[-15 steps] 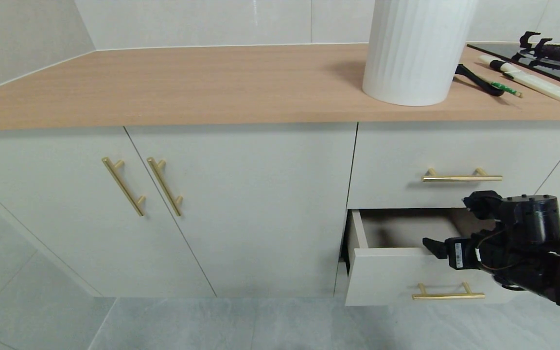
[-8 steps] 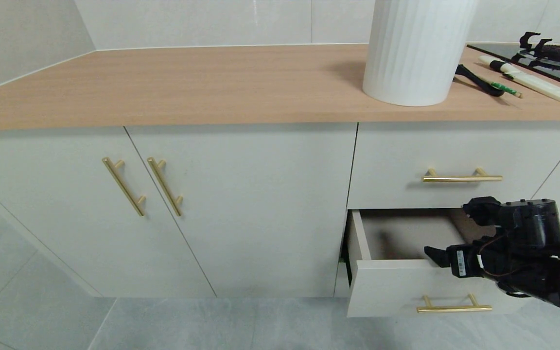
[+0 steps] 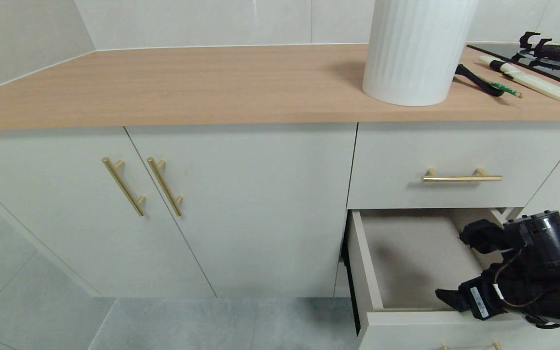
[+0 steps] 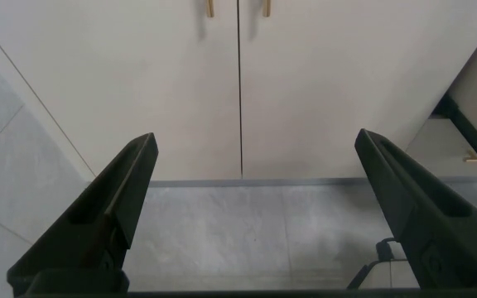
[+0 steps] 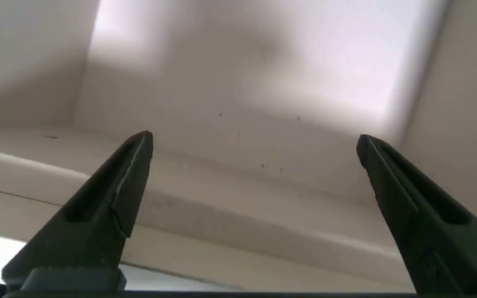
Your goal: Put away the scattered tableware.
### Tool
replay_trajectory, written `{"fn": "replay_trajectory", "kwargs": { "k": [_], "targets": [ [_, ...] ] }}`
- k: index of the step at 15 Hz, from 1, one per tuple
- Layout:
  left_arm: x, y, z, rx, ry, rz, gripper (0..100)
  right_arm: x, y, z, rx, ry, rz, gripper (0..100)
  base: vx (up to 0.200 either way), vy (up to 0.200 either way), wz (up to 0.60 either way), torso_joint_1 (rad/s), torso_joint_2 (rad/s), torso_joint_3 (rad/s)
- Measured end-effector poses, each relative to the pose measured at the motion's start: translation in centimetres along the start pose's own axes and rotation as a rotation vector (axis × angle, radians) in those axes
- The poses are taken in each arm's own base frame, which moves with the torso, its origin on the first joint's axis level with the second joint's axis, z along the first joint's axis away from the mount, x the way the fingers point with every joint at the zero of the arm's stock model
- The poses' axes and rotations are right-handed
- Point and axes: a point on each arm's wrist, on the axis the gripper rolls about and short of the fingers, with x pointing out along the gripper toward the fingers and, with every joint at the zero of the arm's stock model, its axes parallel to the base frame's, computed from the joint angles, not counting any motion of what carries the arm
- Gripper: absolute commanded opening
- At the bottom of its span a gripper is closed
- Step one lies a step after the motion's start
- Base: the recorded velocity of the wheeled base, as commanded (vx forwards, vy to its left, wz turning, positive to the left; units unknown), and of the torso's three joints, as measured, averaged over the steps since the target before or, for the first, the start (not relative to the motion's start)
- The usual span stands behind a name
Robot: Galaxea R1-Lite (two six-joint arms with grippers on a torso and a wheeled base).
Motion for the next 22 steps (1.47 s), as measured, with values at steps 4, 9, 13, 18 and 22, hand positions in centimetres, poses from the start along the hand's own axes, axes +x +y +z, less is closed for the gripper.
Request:
{"fn": "replay_trajectory", "kwargs": {
  "k": [4,9,13,18,22],
  "targets": [
    [0.0,0.0,0.0,0.000,0.000,0.000,100,-2.0,0.8,-1.2,-0.111,0.086,0.031,100,0.000,0.000,0.00,0.000,0.00,0.000],
    [0.0,0.0,0.0,0.000,0.000,0.000,100,-4.4,2.1,-3.0,-0.254,0.192,0.050,100,0.000,0.000,0.00,0.000,0.00,0.000],
    [0.0,0.0,0.0,0.000,0.000,0.000,100,-5.5,2.4,-3.2,-0.291,0.181,0.069,100,0.000,0.000,0.00,0.000,0.00,0.000],
    [0.0,0.0,0.0,0.000,0.000,0.000,100,-6.7,2.9,-4.4,-0.379,0.240,0.105,100,0.000,0.000,0.00,0.000,0.00,0.000],
    [0.0,0.0,0.0,0.000,0.000,0.000,100,-7.5,2.7,-1.6,-0.216,0.112,0.093,100,0.000,0.000,0.00,0.000,0.00,0.000]
  ]
}}
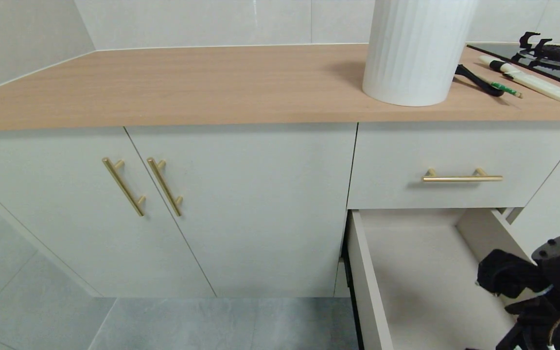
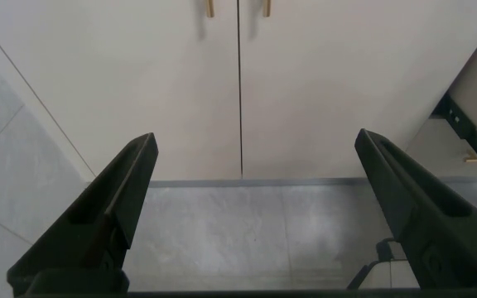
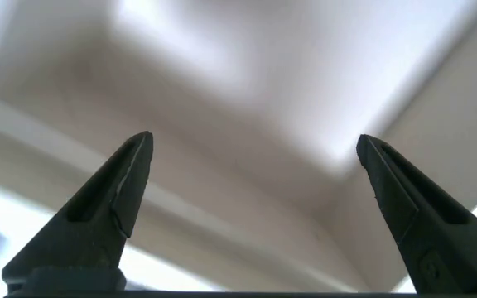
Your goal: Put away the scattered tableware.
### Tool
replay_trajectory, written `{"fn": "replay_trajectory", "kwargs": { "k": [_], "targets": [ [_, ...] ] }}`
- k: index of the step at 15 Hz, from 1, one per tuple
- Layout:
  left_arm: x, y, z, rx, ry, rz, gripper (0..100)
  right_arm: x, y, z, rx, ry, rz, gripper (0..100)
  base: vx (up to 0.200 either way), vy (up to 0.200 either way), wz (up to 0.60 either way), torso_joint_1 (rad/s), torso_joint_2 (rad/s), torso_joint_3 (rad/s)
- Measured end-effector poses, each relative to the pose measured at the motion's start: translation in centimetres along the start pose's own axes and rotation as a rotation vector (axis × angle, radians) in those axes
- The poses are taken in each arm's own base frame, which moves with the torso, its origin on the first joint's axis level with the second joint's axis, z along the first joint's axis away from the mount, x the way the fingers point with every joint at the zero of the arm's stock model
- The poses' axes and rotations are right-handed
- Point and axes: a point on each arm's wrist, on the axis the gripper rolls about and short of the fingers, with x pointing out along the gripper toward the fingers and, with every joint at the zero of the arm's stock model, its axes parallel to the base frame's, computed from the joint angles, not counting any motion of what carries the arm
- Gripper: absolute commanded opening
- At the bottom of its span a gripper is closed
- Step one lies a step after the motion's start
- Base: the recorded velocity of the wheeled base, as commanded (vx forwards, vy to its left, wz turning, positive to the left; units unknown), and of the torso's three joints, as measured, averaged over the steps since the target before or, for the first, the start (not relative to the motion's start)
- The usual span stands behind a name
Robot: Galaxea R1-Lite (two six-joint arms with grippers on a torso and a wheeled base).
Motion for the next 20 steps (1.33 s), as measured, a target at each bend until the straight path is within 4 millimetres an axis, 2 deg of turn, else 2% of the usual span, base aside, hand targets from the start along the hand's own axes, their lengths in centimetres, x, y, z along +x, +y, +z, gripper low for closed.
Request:
{"fn": "replay_trajectory", "kwargs": {
  "k": [4,7,11,17,20],
  "targets": [
    [0.0,0.0,0.0,0.000,0.000,0.000,100,-3.3,-1.0,3.0,0.250,-0.193,0.043,100,0.000,0.000,0.00,0.000,0.00,0.000],
    [0.0,0.0,0.0,0.000,0.000,0.000,100,-5.5,-2.4,3.0,0.268,-0.287,0.063,100,0.000,0.000,0.00,0.000,0.00,0.000],
    [0.0,0.0,0.0,0.000,0.000,0.000,100,-6.8,-4.1,2.1,0.259,-0.346,0.035,100,0.000,0.000,0.00,0.000,0.00,0.000],
    [0.0,0.0,0.0,0.000,0.000,0.000,100,-7.6,-4.4,1.7,0.267,-0.379,0.021,100,0.000,0.000,0.00,0.108,-0.16,-0.158],
    [0.0,0.0,0.0,0.000,0.000,-0.001,100,-7.6,-4.4,1.7,0.244,-0.379,0.013,100,0.000,0.000,0.00,0.139,-0.61,-0.251]
  ]
}}
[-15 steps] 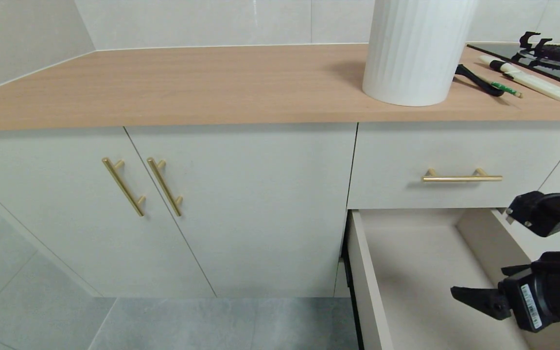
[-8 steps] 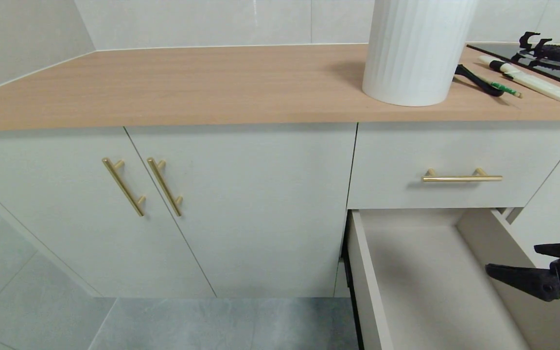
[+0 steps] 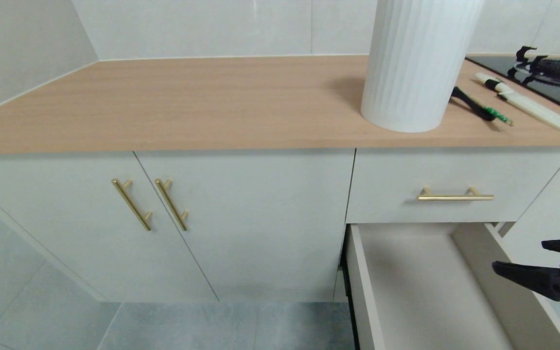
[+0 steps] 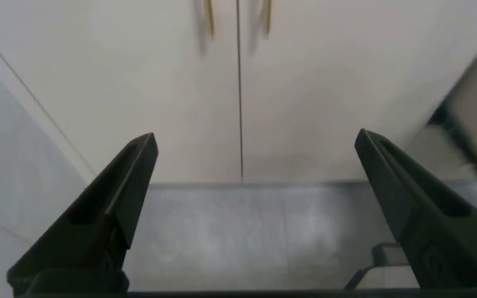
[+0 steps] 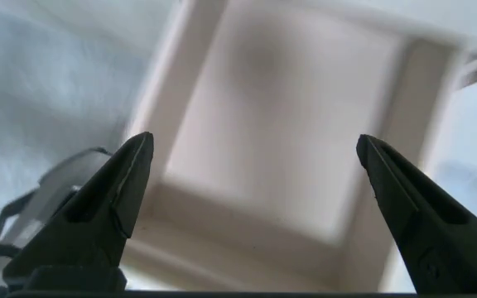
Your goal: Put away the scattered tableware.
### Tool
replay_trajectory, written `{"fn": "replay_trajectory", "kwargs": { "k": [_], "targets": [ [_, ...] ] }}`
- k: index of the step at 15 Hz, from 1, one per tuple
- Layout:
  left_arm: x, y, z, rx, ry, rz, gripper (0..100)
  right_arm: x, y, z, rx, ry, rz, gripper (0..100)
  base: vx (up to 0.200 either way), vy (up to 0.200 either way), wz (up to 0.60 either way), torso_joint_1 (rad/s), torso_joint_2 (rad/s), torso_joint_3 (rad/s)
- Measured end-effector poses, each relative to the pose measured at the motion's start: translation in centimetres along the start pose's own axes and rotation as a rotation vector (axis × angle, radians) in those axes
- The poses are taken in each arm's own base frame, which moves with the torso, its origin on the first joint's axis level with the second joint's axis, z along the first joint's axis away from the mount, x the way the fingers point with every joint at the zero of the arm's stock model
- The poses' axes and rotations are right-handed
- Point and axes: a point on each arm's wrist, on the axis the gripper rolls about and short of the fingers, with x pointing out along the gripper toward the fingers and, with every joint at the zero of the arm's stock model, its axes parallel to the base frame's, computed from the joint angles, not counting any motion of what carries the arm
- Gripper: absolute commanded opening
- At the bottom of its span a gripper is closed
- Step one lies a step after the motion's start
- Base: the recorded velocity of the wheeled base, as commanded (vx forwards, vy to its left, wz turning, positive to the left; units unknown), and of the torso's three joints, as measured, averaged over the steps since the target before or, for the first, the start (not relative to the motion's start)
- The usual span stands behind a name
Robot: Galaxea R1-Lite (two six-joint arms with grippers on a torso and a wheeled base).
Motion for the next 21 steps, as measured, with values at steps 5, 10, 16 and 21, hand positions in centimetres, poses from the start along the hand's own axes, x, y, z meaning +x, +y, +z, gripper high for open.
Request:
{"fn": "replay_trajectory", "kwargs": {
  "k": [5,10,16,21],
  "targets": [
    [0.0,0.0,0.0,0.000,-0.002,0.000,100,-0.1,0.0,-0.1,-0.001,-0.003,-0.003,100,0.000,0.000,0.00,0.185,-0.46,-0.238],
    [0.0,0.0,0.0,0.000,0.000,0.000,100,-0.4,-0.1,1.6,0.011,-0.129,-0.004,100,0.000,0.000,0.00,0.059,-0.06,-0.037],
    [0.0,0.0,0.0,0.000,0.000,0.000,100,2.6,-1.4,9.6,0.111,-0.227,-0.174,100,0.000,0.000,0.00,0.000,0.00,0.000],
    [0.0,0.0,0.0,0.000,0.000,0.001,100,8.8,-4.1,12.2,0.196,-0.209,-0.345,100,0.000,0.000,0.00,0.000,0.00,0.000]
  ]
}}
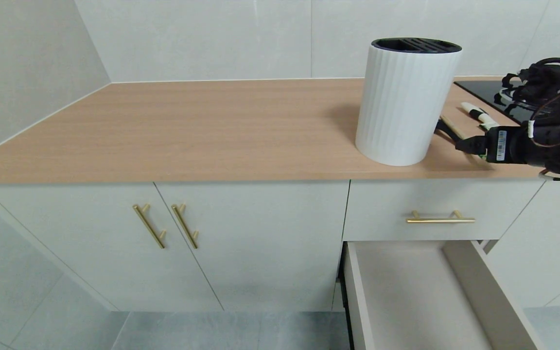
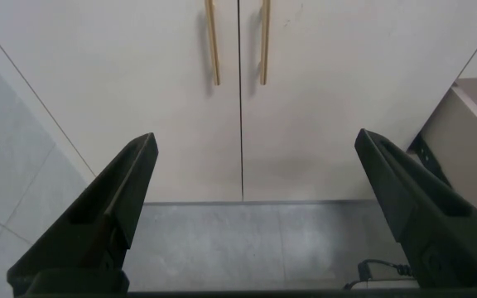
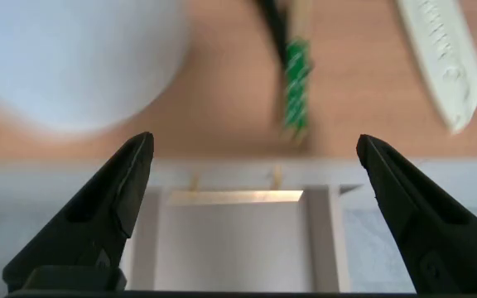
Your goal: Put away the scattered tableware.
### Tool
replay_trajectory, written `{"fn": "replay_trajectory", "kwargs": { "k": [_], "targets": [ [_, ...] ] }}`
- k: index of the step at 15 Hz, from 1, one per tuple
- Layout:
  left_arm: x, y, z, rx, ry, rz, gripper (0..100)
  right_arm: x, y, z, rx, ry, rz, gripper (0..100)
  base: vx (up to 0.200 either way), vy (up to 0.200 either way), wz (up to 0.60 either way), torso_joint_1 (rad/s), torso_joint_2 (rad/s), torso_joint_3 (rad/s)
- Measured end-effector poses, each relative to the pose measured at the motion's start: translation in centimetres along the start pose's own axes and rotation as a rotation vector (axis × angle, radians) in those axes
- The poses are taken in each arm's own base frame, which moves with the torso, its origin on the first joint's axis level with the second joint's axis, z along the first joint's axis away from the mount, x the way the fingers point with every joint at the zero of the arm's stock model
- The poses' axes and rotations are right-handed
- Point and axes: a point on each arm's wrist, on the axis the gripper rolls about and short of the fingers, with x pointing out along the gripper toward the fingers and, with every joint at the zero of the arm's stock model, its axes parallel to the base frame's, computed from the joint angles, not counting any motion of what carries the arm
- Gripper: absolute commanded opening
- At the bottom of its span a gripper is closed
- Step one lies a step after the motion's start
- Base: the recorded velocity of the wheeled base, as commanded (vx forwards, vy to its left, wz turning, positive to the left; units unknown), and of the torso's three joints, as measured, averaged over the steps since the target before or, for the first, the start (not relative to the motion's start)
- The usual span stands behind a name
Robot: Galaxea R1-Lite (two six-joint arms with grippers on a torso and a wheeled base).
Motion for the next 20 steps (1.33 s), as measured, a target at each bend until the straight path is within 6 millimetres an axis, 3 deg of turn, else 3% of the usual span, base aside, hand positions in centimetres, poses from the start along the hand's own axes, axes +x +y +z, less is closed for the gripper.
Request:
{"fn": "replay_trajectory", "kwargs": {
  "k": [4,14,15,20],
  "targets": [
    [0.0,0.0,0.0,0.000,0.000,0.000,100,2.8,-1.0,-0.4,0.016,0.008,-0.053,100,0.000,0.000,0.00,0.000,0.00,0.000],
    [0.0,0.0,0.0,0.000,0.000,-0.001,100,4.8,-1.0,-1.2,0.015,0.035,-0.063,100,0.000,0.000,0.00,0.000,0.00,0.000],
    [0.0,0.0,0.0,0.000,0.000,0.000,100,5.0,-1.0,-1.2,0.014,0.039,-0.064,0,0.000,0.000,0.00,0.000,0.00,0.000],
    [0.0,0.0,0.0,0.000,0.000,0.000,100,5.1,-1.0,-1.3,0.018,0.039,-0.064,0,0.000,0.000,0.00,0.000,0.00,0.000]
  ]
}}
